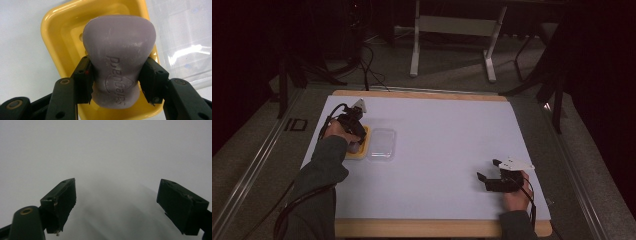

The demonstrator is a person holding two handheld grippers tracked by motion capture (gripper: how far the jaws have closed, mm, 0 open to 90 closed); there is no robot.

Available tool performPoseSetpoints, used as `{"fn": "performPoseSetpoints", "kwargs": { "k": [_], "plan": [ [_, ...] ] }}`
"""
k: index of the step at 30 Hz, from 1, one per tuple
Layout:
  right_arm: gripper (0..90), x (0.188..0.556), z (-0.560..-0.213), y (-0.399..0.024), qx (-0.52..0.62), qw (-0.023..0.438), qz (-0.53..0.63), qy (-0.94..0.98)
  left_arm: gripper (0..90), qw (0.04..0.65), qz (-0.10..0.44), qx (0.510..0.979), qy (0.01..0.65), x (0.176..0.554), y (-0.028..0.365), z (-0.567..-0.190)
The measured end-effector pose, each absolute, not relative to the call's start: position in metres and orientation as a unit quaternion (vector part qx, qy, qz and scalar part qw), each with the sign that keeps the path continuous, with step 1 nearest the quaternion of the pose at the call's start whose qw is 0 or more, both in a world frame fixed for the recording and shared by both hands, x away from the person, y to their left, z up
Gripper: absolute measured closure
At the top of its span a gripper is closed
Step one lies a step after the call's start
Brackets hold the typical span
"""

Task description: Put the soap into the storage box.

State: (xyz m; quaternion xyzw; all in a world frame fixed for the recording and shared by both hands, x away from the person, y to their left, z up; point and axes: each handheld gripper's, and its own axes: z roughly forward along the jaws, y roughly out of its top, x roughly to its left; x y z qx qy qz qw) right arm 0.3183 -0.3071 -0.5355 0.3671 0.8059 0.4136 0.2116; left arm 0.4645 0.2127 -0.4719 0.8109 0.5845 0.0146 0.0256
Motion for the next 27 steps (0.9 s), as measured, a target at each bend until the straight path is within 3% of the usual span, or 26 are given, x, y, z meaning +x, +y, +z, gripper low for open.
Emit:
{"fn": "performPoseSetpoints", "kwargs": {
  "k": [27],
  "plan": [
    [15.5,0.319,-0.536,-0.306,0.365,0.213,0.407,0.81,49.4,0.035,0.024,0.797,0.603,0.465,0.22,-0.484]
  ]
}}
